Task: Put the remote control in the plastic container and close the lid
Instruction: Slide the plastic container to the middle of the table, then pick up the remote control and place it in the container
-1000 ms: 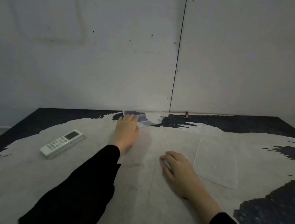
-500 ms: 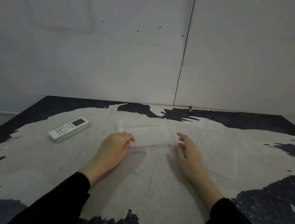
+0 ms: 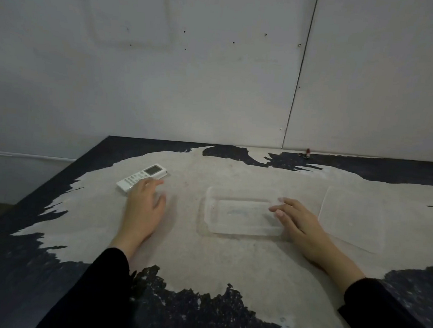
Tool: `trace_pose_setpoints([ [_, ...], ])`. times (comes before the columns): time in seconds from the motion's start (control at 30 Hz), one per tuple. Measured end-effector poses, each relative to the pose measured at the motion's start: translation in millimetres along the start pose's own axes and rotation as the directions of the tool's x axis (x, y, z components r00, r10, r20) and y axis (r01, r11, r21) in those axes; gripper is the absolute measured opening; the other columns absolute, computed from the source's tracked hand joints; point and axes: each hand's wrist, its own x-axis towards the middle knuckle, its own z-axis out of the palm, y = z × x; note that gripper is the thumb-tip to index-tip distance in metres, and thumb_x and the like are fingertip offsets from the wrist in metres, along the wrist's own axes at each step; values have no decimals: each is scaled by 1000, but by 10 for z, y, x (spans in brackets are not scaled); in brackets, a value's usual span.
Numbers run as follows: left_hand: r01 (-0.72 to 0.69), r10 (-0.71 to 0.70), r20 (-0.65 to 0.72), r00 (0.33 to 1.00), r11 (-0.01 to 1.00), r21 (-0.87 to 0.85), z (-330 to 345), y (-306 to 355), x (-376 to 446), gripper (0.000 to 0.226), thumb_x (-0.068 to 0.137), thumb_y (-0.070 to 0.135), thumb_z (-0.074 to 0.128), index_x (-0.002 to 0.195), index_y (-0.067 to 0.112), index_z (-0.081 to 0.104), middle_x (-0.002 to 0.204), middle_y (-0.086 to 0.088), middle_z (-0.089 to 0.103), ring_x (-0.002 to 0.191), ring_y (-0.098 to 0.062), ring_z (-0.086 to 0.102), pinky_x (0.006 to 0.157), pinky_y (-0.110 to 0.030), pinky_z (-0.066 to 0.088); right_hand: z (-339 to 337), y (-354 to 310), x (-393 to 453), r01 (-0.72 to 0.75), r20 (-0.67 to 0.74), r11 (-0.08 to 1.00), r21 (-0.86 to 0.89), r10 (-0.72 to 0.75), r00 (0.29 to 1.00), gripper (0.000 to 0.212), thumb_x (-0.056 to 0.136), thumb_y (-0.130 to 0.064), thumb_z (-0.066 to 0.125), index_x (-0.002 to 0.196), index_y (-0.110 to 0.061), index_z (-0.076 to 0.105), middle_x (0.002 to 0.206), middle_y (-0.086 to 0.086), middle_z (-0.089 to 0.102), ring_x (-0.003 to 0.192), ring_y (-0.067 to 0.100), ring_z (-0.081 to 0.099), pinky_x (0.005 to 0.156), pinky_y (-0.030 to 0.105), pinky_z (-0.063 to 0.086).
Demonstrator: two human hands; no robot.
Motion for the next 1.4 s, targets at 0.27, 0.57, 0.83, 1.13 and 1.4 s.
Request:
trace_pose_setpoints([
  [0.27,280,-276,-50,960,925,258,-15,-222,168,55,83,28,57,132,8,41,135,-23,42,121,-41,36,101,-51,34,-4,-22,-5,-2,-4,1000,4,2,1000,47,93,-52,30,112,-24,63,133,3,50,126,14,43,98,29,35],
  [0.57,280,-269,-128,955,957,80,-43,-328,200,28,83,9,60,110,4,56,121,-28,54,106,-43,53,93,-49,44,9,-15,-19,-1,-14,1000,12,1,1000,44,92,-45,31,112,-22,63,129,4,52,129,13,41,98,27,34],
  [0.83,5,-25,-55,998,942,-336,-87,355,-63,27,82,16,66,109,19,61,110,-1,62,99,-17,60,79,-25,51,-8,-35,-14,6,-7,1000,0,-6,1000,45,92,-46,31,116,-22,61,126,-4,50,124,7,41,98,26,32],
  [1.13,-260,372,207,905,868,-423,145,941,-162,24,83,13,65,106,18,59,111,4,60,105,-4,56,94,-14,44,-37,-80,-35,-54,-6,996,64,54,998,39,93,-43,38,125,-23,42,126,1,56,112,17,53,96,38,45],
  [1.4,-308,356,259,898,928,-207,297,865,-104,24,77,13,61,101,15,59,111,-3,61,107,-20,51,98,-37,39,-53,-111,-33,-88,-6,990,107,89,996,29,93,-39,43,116,-22,42,118,2,57,110,18,53,92,35,44],
])
